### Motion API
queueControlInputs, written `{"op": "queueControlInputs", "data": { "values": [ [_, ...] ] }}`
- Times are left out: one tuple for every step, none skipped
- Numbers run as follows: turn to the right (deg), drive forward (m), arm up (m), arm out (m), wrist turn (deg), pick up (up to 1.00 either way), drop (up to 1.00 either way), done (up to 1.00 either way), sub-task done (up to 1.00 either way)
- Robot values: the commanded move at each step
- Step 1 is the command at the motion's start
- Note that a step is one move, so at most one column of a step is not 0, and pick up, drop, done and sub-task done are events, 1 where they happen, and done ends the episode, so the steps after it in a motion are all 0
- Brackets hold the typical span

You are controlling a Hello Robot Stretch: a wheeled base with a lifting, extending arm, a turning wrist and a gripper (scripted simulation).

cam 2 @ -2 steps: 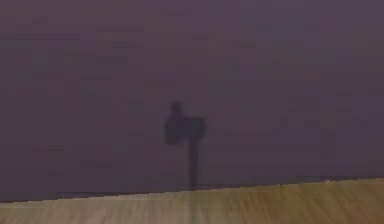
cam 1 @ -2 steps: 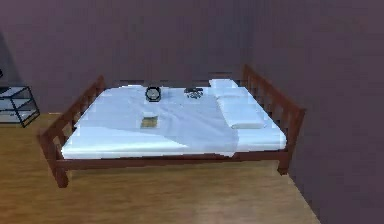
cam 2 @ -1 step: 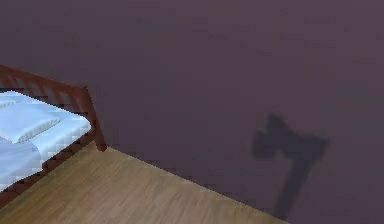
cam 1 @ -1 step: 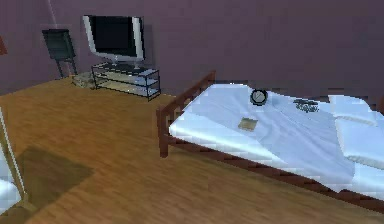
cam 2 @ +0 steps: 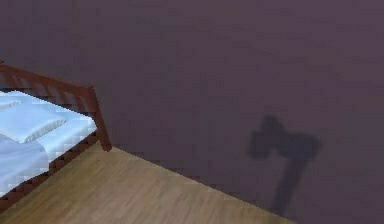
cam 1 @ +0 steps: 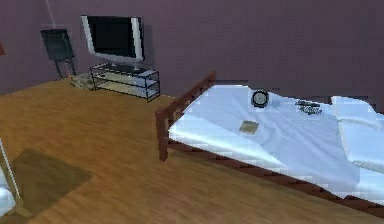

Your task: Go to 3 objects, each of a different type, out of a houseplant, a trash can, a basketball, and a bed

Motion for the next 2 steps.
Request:
{"op": "queueControlInputs", "data": {
  "values": [
    [-27.0, 0.0, 0.0, 0.0, 0.0, 0.0, 0.0, 0.0, 0.0],
    [0.0, 1.0, 0.0, 0.0, 0.0, 0.0, 0.0, 0.0, 0.0]
  ]
}}
